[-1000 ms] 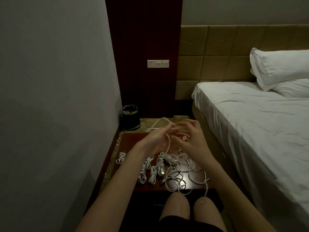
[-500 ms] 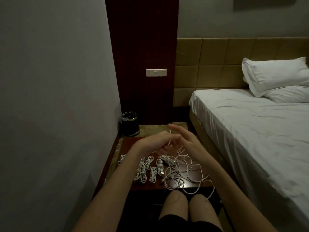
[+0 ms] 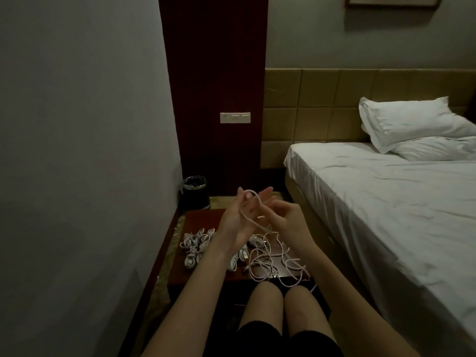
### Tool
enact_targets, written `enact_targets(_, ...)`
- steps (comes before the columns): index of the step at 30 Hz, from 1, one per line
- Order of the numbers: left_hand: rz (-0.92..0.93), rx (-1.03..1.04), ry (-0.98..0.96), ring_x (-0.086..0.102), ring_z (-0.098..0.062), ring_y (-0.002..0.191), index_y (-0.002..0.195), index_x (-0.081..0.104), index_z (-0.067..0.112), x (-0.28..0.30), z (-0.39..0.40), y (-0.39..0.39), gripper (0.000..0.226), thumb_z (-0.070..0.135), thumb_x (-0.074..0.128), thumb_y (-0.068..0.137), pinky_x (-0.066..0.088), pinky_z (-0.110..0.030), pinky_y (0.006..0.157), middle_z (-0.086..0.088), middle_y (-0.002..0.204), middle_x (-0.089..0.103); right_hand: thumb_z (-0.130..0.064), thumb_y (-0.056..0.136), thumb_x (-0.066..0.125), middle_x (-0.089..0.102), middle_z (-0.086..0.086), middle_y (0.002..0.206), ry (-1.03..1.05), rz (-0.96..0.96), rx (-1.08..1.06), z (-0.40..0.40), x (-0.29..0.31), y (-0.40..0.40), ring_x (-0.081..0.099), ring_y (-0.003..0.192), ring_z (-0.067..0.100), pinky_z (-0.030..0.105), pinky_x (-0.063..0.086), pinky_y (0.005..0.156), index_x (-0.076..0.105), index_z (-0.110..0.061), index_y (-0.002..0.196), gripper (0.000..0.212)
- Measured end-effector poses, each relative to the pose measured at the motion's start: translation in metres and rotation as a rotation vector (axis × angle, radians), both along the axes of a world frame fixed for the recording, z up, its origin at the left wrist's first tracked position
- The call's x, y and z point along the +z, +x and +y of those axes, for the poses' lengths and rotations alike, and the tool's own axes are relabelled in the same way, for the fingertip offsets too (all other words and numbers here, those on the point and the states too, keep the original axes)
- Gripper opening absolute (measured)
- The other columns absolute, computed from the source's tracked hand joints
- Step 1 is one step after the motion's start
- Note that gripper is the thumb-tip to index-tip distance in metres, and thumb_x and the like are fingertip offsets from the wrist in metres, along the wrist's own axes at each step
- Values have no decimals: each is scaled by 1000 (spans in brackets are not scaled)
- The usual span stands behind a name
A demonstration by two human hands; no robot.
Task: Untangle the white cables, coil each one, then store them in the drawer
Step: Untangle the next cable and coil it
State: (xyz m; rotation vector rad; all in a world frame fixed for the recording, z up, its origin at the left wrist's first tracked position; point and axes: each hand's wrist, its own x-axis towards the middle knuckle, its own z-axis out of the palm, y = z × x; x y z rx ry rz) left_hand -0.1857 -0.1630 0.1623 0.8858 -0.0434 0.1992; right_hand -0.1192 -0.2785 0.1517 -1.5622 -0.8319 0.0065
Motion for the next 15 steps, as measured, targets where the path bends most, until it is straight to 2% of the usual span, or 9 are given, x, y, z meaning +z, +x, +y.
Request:
enact_targets(2,55,82,-29,65,-26,109,79,61,9,1,-7,-1,53,44,29,102,52,-40,93,-14,115,68,-21,89,68,70,0,66,-92,-31,-38,-3,-5,-5,66,59,17,33,52,58,75,-15,83,11)
enact_targets(4,85,183,-41,70,-25,96,76,54,11,3,-8,-3,48,42,30,104,57,-36,77,-15,96,68,-30,90,65,61,-3,56,-241,-64,-12,-10,-9,-11,49,46,12,24,38,48,74,-11,80,23)
enact_targets(6,99,237,-100,71,-24,80,72,46,13,6,-10,-6,43,39,34,104,54,-34,74,-7,70,58,-39,93,58,50,6,55,-319,-50,79,-15,-12,-18,34,44,12,24,28,46,69,2,80,45)
enact_targets(8,121,272,-175,64,-15,54,69,42,14,12,-15,-9,43,38,37,104,53,-32,70,2,52,46,-41,96,51,41,6,54,-338,-37,150,-15,-11,-27,28,44,11,25,23,46,61,9,78,54)
enact_targets(9,127,273,-191,54,-10,43,69,41,15,16,-17,-10,42,39,37,103,52,-25,59,4,48,42,-40,97,49,38,4,54,-344,-29,167,-14,-9,-32,26,44,10,23,22,45,58,10,76,55)
enact_targets(11,126,266,-153,38,-4,36,72,39,16,23,-19,-11,39,40,36,103,35,-14,38,6,48,38,-36,100,47,37,2,54,-329,-18,180,-9,-5,-37,26,45,9,23,21,45,57,9,76,52)
enact_targets(13,89,230,-112,37,-4,38,81,44,15,25,-20,-11,35,41,36,103,28,-13,36,5,53,42,-33,101,45,37,2,54,-298,-25,160,-8,-1,-40,27,46,9,22,22,46,55,0,68,48)
enact_targets(15,27,192,-63,45,-5,46,104,52,13,25,-21,-12,34,42,34,103,38,-15,42,2,64,52,-31,101,44,37,-2,52,-248,6,138,-9,-1,-38,27,44,7,21,23,45,51,-11,64,44)
